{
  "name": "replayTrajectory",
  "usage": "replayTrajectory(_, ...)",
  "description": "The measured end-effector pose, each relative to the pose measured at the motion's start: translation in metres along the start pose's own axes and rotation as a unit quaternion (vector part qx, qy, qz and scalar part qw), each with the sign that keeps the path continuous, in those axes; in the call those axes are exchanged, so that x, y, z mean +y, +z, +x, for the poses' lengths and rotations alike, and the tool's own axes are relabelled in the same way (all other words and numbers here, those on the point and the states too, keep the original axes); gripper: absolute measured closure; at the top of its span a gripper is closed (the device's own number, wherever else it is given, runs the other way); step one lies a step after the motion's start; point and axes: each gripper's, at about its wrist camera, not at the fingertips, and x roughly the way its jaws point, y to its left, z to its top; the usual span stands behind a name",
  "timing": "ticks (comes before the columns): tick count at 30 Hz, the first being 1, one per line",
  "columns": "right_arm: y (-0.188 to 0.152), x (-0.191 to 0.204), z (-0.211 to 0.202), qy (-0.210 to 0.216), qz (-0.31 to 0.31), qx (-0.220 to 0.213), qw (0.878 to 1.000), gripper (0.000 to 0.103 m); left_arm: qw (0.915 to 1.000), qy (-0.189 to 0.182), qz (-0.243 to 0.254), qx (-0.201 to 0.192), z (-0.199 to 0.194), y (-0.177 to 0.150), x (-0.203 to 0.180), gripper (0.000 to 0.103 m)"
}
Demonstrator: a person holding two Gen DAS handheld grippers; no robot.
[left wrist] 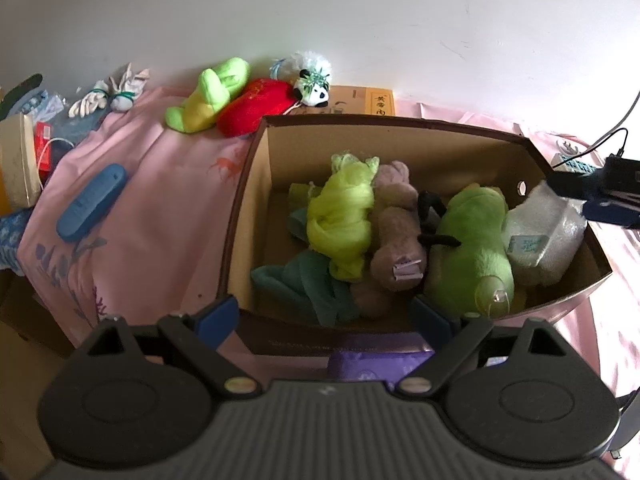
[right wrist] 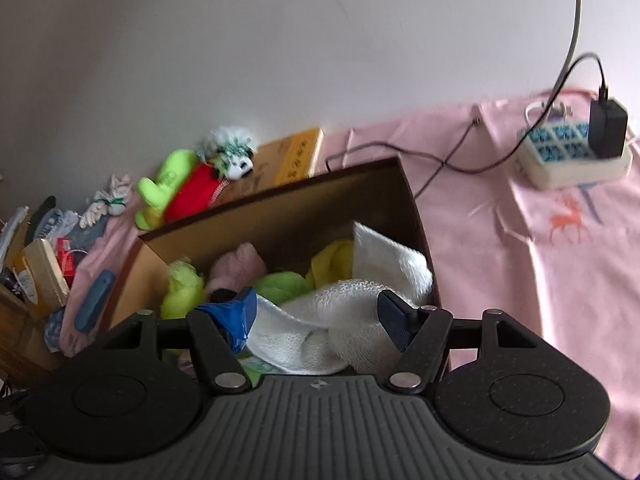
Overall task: Organize soft objects
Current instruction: 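Withdraw both open tools from the box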
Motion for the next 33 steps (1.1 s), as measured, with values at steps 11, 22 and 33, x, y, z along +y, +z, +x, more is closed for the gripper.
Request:
replayTrajectory(11, -0.003, 0.000, -0.024, 0.027, 0.013, -0.023, 0.999, 0.051, 1.0000, 0.005, -0.001, -0.007, -0.004, 0.000, 0.000, 0.011)
replayTrajectory(22, -0.027, 0.008, -0.063, -0.003, 0.014, -0.037, 0.999, 0.051, 0.9997, 0.016, 0.014, -0.015, -0.011, 0.001, -0.012, 0.011)
replayTrajectory(33, -0.054, 0.011, -0.083, 0.018, 0.000, -0.027, 0.999, 0.055, 0.9994, 0.030, 0.016, -0.008, -0.019, -0.007, -0.022, 0.011)
